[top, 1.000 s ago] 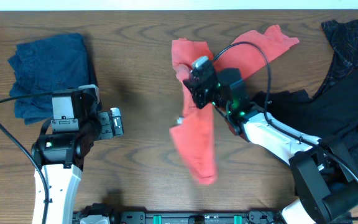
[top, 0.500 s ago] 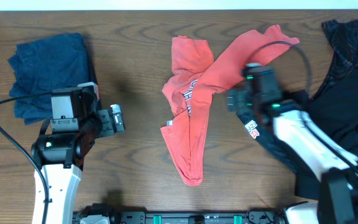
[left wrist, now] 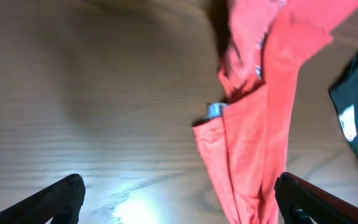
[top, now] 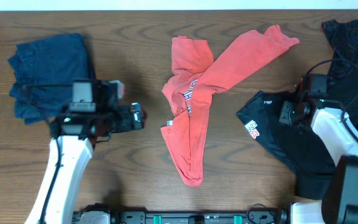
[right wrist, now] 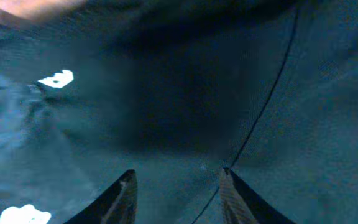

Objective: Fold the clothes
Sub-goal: 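Reach the left gripper to the red shirt's sleeve hem and grasp it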

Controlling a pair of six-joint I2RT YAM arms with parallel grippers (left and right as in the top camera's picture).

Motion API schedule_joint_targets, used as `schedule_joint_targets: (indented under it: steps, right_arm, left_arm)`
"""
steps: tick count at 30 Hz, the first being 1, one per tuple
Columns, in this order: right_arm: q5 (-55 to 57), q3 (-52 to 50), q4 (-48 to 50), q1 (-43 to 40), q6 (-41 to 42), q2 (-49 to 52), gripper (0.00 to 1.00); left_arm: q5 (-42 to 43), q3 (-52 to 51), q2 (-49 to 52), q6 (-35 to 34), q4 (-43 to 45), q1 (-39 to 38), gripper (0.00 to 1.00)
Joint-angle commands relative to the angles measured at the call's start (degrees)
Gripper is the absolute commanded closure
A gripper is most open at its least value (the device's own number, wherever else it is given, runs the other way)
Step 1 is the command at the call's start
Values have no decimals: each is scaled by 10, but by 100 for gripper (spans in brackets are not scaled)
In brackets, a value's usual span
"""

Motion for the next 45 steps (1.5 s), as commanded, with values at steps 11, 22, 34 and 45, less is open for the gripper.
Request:
schedule_joint_targets:
  steps: [11,22,34,45]
  right_arm:
    - [155,-6,-3,-172,72,101,50]
    - [48,1,-5,-298,122,-2,39]
    - [-155,1,53,-210,4,-125,30]
    - [-154,1,55,-184,0,-120,30]
  left_arm:
    - [16,9,113,-31,72,-141,1]
    - [16,9,151,-40,106,-204,2]
    - [-18,9,214,-43,155,-227,1]
    - [-18,9,274,-78,185,-231,27]
